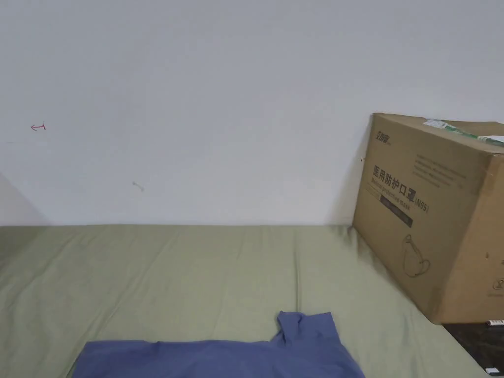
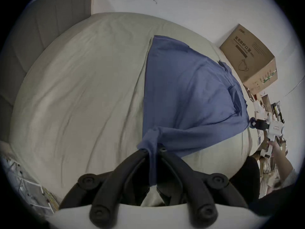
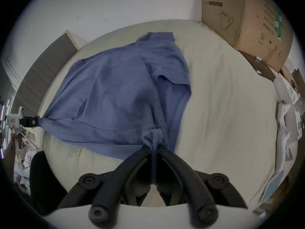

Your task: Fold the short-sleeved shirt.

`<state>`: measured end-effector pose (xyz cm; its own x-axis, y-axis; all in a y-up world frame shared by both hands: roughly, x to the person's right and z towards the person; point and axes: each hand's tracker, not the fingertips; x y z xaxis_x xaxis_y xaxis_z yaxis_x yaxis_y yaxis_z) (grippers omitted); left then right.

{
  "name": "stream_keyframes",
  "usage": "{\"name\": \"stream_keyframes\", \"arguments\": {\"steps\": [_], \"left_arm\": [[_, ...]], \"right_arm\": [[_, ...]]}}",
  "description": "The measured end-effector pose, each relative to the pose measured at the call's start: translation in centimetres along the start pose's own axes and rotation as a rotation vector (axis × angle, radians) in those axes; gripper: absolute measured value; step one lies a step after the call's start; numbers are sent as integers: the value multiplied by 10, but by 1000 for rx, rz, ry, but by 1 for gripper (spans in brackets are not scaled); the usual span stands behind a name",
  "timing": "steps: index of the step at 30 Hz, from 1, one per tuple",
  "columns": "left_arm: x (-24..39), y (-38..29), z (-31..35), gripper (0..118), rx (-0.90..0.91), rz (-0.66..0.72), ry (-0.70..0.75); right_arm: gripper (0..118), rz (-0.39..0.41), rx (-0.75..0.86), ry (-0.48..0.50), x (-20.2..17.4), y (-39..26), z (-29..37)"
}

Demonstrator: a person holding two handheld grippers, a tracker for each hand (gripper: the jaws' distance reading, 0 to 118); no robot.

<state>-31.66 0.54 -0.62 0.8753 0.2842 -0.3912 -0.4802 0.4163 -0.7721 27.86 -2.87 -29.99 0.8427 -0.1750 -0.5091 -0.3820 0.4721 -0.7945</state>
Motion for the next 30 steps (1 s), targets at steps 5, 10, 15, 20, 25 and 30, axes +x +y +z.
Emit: {"name": "stream_keyframes", "arguments": {"steps": [5,10,15,20,25,30], "left_arm": [[13,-32,33,4,-30,37,-8],[24,-48,45,4,-78,39,-11],[24,-44,33,4,-105,27,17],[30,-26,34,63,9,75,-18],[48,-7,53,111,139,90,-118],[82,8,73,96,323,37,-110]], "right_arm": [[2,-17,-74,-14,-8,-36,31],[2,-66,-137,-48,-10,-61,51],[2,-150,-138,-41,-8,-71,47],[93,-216,-89,-73,-10,-65,52],[99,-308,86,-38,-17,-46,93],[82,-321,318,4,-42,-22,129]]}}
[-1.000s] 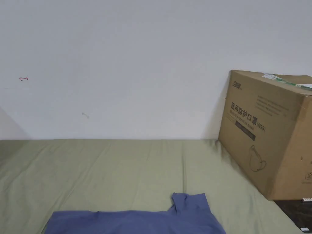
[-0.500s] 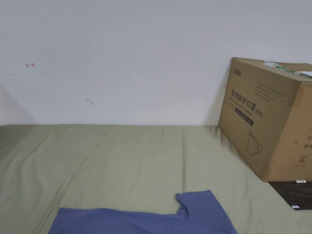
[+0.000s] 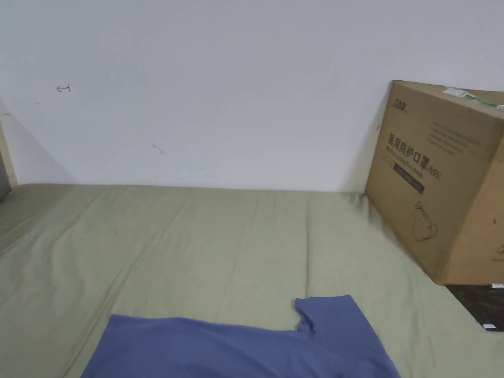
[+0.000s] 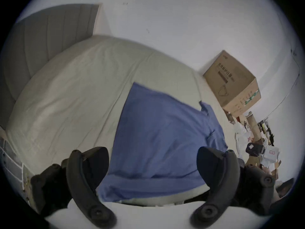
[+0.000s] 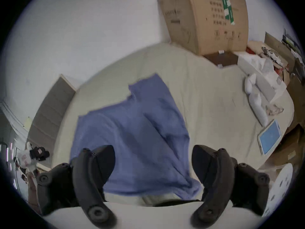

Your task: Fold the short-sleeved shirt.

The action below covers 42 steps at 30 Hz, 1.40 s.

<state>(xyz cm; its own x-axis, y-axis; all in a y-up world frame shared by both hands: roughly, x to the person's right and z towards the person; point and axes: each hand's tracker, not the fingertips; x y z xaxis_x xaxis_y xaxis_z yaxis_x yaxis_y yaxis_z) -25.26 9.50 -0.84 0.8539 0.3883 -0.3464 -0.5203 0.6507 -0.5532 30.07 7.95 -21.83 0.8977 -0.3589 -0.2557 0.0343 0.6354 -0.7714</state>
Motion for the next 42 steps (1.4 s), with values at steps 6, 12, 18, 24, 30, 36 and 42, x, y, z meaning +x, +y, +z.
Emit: {"name": "stream_keyframes", "arguments": {"steps": [6,12,18,24,30,36,42], "left_arm": [[39,21,-8,0,126,-97,-70],[24,93,-94,0,-7,-133,-44],[-35,160,-235,66,-203,-154,78],[-65,172,-315,112,-293,-138,140],[-82,137,-366,116,-466,-234,238],[-69,141,-359,113,-450,-268,259],[-50,148,-311,3,-340,-391,212]], "right_arm": [[0,30,155,69,-40,23,-1],[0,81,158,117,-58,51,-24],[0,113,93,94,-52,63,-59],[0,82,37,76,-34,60,-92],[0,88,-5,48,-22,59,-110],[0,47,3,59,-3,67,-118],[0,44,-23,26,11,106,-155]]}}
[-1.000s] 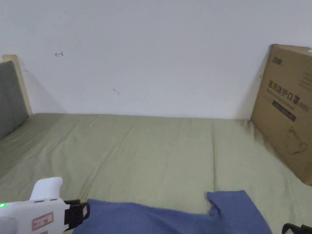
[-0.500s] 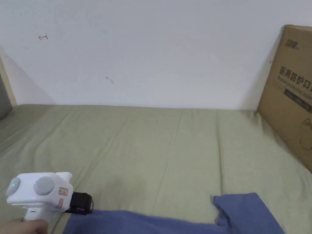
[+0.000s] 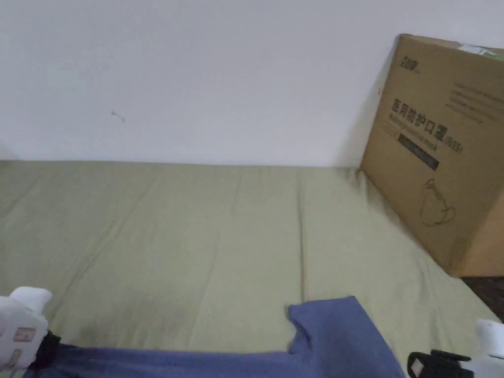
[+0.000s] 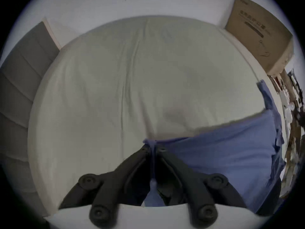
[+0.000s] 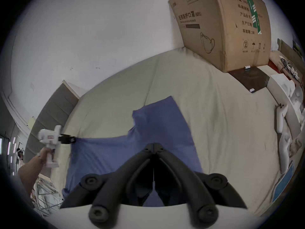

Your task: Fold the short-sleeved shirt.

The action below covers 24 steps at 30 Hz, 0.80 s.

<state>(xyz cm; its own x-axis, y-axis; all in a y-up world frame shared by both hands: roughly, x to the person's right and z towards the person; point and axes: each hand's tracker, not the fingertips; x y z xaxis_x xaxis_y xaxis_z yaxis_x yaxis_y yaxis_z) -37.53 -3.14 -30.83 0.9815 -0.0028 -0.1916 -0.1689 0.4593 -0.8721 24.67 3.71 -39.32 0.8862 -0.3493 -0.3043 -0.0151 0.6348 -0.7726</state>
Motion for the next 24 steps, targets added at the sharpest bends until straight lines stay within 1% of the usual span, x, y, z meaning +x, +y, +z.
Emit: {"name": "stream_keyframes", "arguments": {"steps": [1,2,3,5,6,7,9,12,13,14,15,17,18,19,20,21,22,23,24], "left_arm": [[1,-3,10,3,22,-9,-36],[1,-7,20,3,32,-24,-38],[1,-11,29,3,54,-30,-26],[-5,-20,47,3,84,-4,-52],[-10,-23,54,3,95,24,-71],[3,-30,74,3,105,45,-88],[7,-38,90,3,110,58,-88],[15,-45,104,3,104,71,-103],[18,-46,106,3,103,66,-104],[21,-48,107,3,97,56,-102],[23,-47,108,3,93,45,-95],[28,-48,107,3,79,29,-88],[29,-49,107,3,78,28,-86],[27,-48,105,3,78,27,-84],[27,-49,106,3,78,30,-82],[27,-50,107,3,80,41,-83],[28,-51,108,3,86,61,-89],[25,-53,109,3,95,83,-95],[25,-54,111,3,103,92,-102]], "right_arm": [[0,29,-64,-43,2,11,-16],[0,40,-105,-77,6,22,-33],[20,36,-124,-108,10,31,-48],[99,-17,-226,-133,25,48,-90],[115,-24,-290,-143,31,53,-107],[114,-24,-264,-175,34,59,-119],[114,3,-325,-239,46,68,-148],[112,7,-374,-272,51,70,-181],[112,-6,-400,-272,52,69,-190],[112,-1,-437,-292,52,68,-198],[112,33,-443,-314,49,68,-201],[111,58,-428,-323,43,68,-199],[104,70,-427,-329,40,68,-196],[95,100,-419,-338,34,68,-192],[83,137,-409,-329,27,66,-186],[77,169,-403,-323,21,66,-181],[70,195,-392,-306,16,65,-175],[62,206,-380,-264,11,66,-168],[16,188,-377,-209,10,65,-165]]}}
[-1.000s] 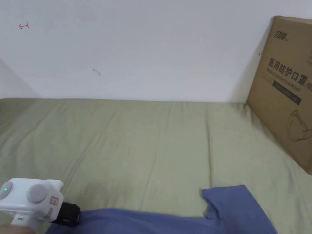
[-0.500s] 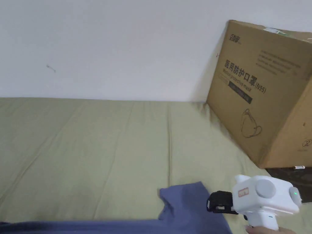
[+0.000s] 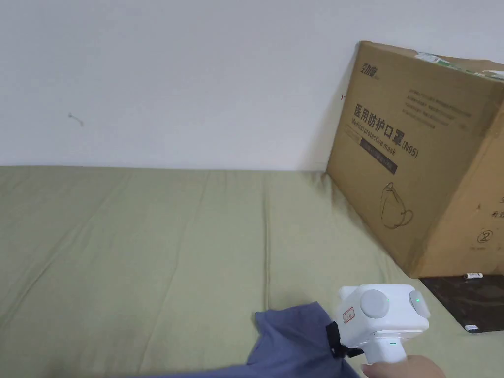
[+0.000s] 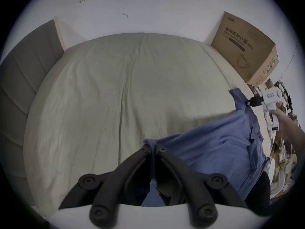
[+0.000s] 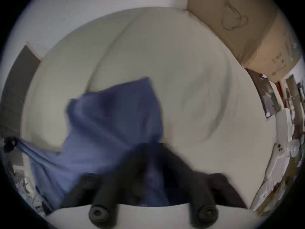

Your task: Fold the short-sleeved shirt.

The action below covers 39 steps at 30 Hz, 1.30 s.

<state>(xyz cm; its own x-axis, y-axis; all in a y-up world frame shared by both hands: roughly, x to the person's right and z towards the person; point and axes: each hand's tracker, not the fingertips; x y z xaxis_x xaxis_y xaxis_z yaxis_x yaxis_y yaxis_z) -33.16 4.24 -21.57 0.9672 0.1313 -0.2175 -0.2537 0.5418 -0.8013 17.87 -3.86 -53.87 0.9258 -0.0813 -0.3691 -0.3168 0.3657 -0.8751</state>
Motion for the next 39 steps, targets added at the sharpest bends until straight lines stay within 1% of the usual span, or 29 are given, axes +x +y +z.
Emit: {"name": "stream_keyframes", "arguments": {"steps": [1,3,6,9,11,14,15,16,18,21,24,26,31,34,35,36,38,39], "left_arm": [[2,-2,4,3,12,-6,1],[2,-4,12,3,36,-14,22],[4,-4,38,3,77,14,15],[6,2,76,3,169,28,-1],[12,8,108,3,243,-3,-5],[29,21,158,3,346,-118,41],[30,26,173,3,378,-131,49],[32,31,189,3,400,-123,43],[35,43,223,3,455,-97,14],[38,59,263,3,532,-97,5],[42,79,291,3,598,-143,43],[44,94,305,3,616,-157,47],[47,142,315,3,631,-190,97],[49,172,316,3,663,-202,121],[57,177,317,3,670,-196,121],[58,186,315,3,680,-192,124],[60,205,308,3,696,-193,150],[64,214,305,3,705,-204,173]], "right_arm": [[0,-30,12,-5,-3,-5,10],[0,-53,99,30,-4,-13,37],[0,-45,218,44,-2,-28,95],[0,-50,333,77,4,-43,163],[0,-58,417,91,6,-51,210],[0,-77,520,129,7,-59,277],[0,-63,553,142,4,-61,299],[0,-42,585,134,-6,-68,325],[0,2,655,90,-16,-73,367],[0,13,744,90,-19,-67,416],[0,10,776,91,-19,-46,453],[0,25,815,62,-24,-30,473],[0,20,872,23,-34,27,508],[0,52,909,-63,-42,68,519],[0,42,915,-77,-43,80,522],[0,25,912,-66,-42,95,523],[0,-35,923,-53,-42,120,525],[0,-47,932,-58,-44,134,526]]}}
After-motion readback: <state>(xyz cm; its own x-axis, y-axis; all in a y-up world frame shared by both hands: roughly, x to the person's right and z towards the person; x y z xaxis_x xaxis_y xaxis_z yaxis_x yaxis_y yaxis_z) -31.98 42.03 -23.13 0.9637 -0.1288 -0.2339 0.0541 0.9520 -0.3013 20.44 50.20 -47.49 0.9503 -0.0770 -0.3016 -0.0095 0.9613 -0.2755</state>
